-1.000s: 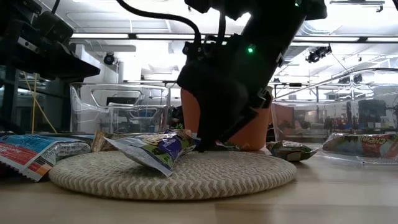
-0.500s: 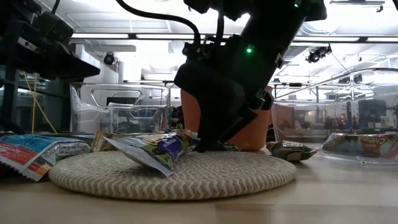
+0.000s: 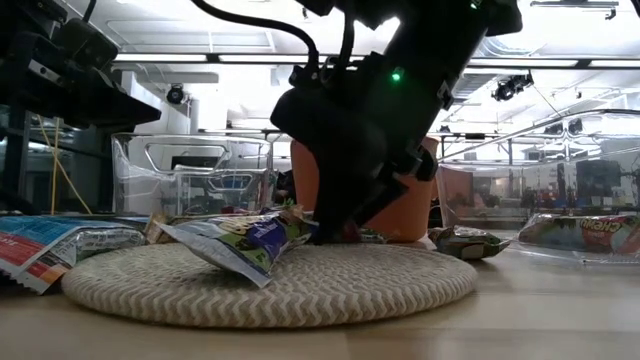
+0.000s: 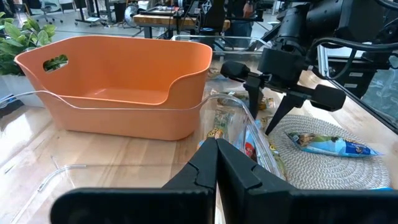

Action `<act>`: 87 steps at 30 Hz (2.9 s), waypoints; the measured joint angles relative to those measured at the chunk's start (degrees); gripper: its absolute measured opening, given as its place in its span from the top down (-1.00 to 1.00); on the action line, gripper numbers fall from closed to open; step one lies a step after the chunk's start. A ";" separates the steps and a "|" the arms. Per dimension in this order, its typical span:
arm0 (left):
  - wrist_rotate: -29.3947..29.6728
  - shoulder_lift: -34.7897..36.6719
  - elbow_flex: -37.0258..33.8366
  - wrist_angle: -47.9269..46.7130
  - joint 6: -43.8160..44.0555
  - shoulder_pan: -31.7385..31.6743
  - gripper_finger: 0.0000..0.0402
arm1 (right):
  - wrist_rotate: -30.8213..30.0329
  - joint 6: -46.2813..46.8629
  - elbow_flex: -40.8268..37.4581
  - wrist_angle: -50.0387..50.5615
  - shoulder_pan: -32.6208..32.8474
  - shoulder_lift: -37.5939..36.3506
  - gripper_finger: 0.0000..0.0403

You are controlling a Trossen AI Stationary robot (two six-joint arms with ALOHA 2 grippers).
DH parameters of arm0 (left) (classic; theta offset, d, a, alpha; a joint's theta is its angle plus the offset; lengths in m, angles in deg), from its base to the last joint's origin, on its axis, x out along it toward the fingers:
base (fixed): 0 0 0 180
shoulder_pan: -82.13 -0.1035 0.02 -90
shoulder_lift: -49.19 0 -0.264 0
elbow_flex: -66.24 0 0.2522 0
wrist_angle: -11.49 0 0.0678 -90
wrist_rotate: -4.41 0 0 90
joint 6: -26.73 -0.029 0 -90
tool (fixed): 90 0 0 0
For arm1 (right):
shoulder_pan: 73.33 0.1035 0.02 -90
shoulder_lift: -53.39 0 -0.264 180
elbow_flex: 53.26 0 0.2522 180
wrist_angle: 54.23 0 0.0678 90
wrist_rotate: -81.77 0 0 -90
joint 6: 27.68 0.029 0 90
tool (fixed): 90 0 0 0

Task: Pick and place Granola Bars by type
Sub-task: Put the red granola bar into the right transparent bin

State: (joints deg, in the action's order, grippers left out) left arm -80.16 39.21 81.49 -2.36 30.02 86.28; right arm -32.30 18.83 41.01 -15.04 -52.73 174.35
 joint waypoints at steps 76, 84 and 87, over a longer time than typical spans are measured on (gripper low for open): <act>0.01 -0.01 0.00 0.00 0.00 0.00 1.00 | -46.11 2.16 0.02 1.14 13.08 -33.81 0.87; 0.01 -0.02 0.01 0.00 0.00 0.01 1.00 | -39.97 13.57 0.02 13.44 13.43 -36.04 0.90; 0.01 0.00 -0.01 0.00 0.01 0.02 1.00 | -32.95 21.97 0.02 21.20 12.58 -36.05 0.90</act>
State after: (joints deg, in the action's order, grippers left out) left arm -80.16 39.21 81.48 -2.36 30.03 86.30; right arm -65.25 40.81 41.03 6.16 -40.15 138.29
